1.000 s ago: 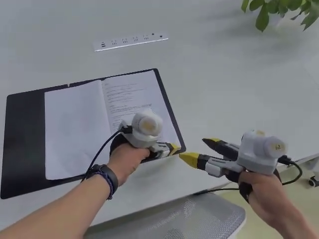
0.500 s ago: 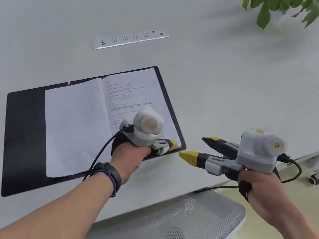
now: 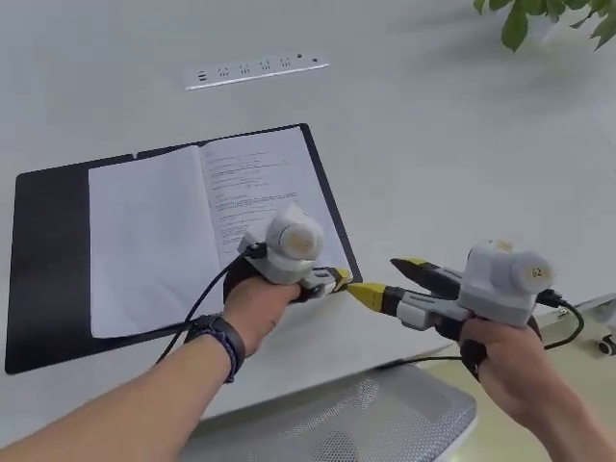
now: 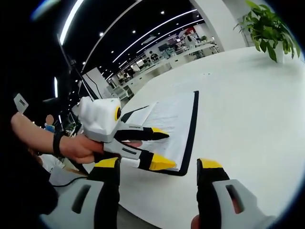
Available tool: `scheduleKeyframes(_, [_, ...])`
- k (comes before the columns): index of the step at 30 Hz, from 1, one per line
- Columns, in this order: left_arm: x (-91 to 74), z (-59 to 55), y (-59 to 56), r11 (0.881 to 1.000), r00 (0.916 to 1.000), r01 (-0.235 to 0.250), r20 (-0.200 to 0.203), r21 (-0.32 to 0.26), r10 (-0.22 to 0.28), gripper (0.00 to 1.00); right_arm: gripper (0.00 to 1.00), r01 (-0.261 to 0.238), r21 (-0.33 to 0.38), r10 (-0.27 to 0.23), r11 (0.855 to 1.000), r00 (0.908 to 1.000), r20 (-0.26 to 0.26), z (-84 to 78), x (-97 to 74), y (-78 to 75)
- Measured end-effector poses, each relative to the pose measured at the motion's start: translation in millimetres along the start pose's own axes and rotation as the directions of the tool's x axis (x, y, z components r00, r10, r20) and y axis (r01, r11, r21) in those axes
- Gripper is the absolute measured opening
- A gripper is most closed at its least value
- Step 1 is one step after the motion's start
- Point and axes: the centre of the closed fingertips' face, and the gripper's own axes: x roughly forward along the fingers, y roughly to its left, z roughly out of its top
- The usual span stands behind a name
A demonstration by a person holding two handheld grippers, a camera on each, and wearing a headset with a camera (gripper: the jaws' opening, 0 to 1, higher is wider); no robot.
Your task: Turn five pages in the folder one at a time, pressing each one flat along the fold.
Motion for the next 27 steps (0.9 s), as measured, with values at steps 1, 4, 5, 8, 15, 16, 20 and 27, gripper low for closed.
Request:
scheduleKeyframes(1, [0.0,0.0,-0.5,1.000,1.0000,-0.006,0.000,0.000,0.006,0.56,0.64,0.000,0.000,0.000,1.000,1.0000,0.000,0.5,0.3,-0.2])
scheduleKeyframes(4, [1.5,-0.8,-1.1,0.999,0.9995,-0.031,0.001,0.015,0.031,0.57,0.64,0.000,0.002,0.000,1.000,1.0000,0.001,1.5,0.9,-0.6])
scheduleKeyframes(5, [2.1,-1.8,-1.1,0.999,0.9990,-0.044,0.004,0.027,0.044,0.57,0.64,0.000,0.002,0.000,1.000,1.0000,0.001,1.7,1.2,-0.8])
scheduleKeyframes(8, [2.0,-2.7,-0.6,0.998,0.9984,-0.054,0.015,0.040,0.054,0.56,0.64,-0.001,-0.001,0.001,1.000,1.0000,-0.002,1.1,2.0,-1.1])
scheduleKeyframes(15, [0.7,-2.5,2.2,0.998,0.9988,-0.045,0.023,0.047,0.044,0.54,0.63,-0.014,-0.008,0.014,1.000,0.9998,-0.011,3.9,8.0,-2.5])
scheduleKeyframes(16, [0.3,-2.5,3.2,0.998,0.9988,-0.043,0.026,0.043,0.042,0.54,0.63,-0.017,-0.009,0.016,1.000,0.9998,-0.009,5.4,9.3,-2.2])
scheduleKeyframes(20, [-0.6,-1.9,5.9,0.999,0.9989,-0.033,0.035,0.035,0.032,0.51,0.62,-0.039,-0.006,0.039,0.999,0.9992,0.002,14.5,20.3,-2.9])
scheduleKeyframes(27, [-2.4,0.2,11.8,1.000,0.9987,-0.023,0.046,-0.003,0.023,0.44,0.58,-0.088,-0.008,0.088,0.996,0.9960,-0.010,26.7,50.0,-5.1])
